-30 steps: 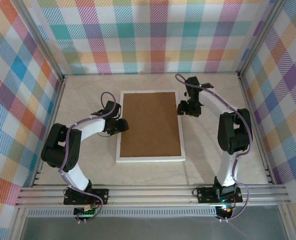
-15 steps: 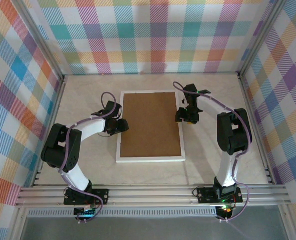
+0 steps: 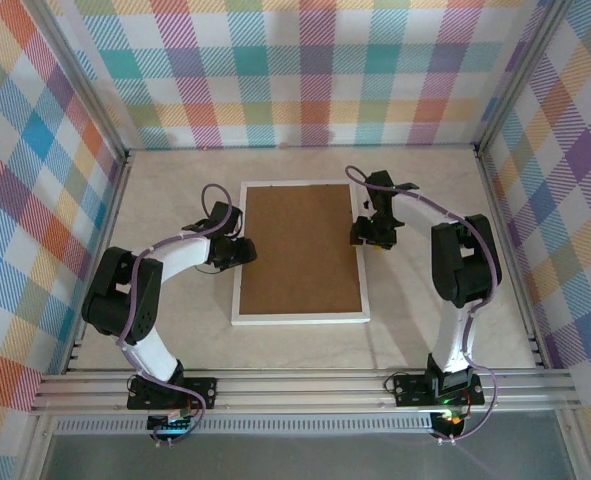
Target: Put the photo into the frame
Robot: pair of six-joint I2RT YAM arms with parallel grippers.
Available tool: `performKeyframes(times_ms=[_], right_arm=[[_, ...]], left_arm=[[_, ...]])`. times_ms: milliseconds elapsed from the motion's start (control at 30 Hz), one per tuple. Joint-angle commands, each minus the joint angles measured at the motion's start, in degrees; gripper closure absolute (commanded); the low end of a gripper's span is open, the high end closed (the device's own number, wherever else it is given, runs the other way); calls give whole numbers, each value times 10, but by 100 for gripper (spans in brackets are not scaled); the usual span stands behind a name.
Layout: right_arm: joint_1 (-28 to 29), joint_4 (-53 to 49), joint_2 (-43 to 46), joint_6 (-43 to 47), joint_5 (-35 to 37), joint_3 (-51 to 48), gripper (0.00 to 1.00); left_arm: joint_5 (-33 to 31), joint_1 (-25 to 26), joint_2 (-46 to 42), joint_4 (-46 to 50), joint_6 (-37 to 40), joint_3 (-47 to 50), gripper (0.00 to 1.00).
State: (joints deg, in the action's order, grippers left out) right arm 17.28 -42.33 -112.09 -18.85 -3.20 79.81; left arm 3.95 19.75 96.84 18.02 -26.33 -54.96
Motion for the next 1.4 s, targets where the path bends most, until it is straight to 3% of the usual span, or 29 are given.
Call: performKeyframes(times_ms=[0,533,967,1367], right_arm=[[6,2,-31,-10,-1,-18,43],[74,-40,-122,-34,-7,39,43],[38,-72,44,-13,42,28,41],[36,-98,133,-17,45,-85,40]], left_arm=[[1,7,-11,22,-7,4,50],[18,9,-8,16,-14,1,50],[3,8,-19,19,-12,2,50],[-3,9,-24,20,-9,-1,49]])
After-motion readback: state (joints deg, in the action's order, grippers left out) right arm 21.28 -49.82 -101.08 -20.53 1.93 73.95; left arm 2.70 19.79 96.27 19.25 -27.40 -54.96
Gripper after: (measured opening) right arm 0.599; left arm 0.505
